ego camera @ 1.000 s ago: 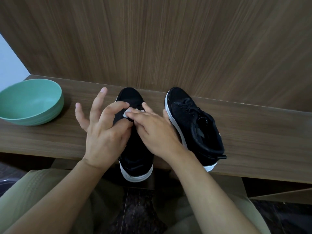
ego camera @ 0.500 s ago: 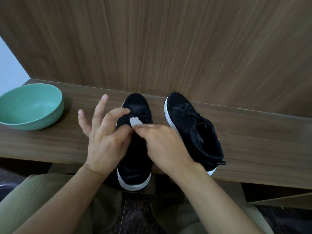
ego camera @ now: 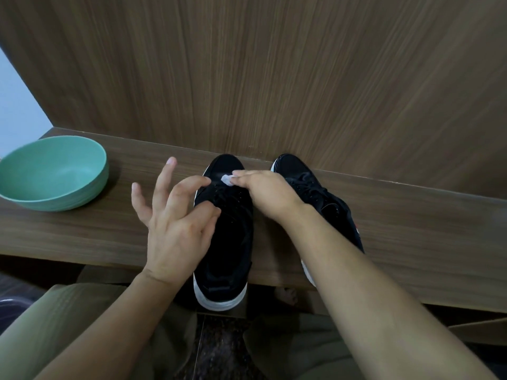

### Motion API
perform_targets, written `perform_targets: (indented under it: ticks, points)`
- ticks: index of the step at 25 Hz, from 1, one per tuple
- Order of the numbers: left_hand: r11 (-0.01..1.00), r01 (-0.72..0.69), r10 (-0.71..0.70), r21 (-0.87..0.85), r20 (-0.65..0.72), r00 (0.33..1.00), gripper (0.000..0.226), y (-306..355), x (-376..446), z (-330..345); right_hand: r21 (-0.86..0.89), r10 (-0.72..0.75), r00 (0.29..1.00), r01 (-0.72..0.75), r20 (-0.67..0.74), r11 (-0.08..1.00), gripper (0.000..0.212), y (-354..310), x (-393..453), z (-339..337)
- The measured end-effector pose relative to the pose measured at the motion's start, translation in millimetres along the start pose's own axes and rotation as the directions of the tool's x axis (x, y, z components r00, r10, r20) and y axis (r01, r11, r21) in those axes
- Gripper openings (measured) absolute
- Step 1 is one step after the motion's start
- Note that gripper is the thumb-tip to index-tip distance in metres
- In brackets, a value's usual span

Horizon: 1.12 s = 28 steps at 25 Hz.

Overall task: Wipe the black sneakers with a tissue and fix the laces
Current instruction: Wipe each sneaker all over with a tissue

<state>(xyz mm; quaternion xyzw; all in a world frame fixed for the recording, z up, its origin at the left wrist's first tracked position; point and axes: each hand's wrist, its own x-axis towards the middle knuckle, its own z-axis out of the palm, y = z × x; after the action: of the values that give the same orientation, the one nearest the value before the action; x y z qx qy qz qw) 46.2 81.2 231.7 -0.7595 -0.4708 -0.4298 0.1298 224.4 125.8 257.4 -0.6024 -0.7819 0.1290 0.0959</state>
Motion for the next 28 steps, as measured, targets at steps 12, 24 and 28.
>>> perform_targets:
  ticks: [12,24,28]
  points:
    - [0.979,0.088,-0.070,-0.182,0.100,0.992,0.016,-1.1,-5.3,2.2,0.040,0.079,0.882,-0.069,-0.465,0.997,0.054,-25.1,-35.3,33.6]
    - [0.978,0.138,-0.125,-0.159,0.085,0.988,0.015,3.7,-8.0,9.4,0.545,0.517,0.807,-0.307,-0.286,0.781,0.042,-79.9,-135.2,40.5]
    - [0.970,0.166,-0.149,-0.177,0.108,0.983,0.014,3.2,-8.4,8.9,0.544,0.528,0.755,-0.275,-0.388,0.793,0.043,-79.3,-105.8,42.0]
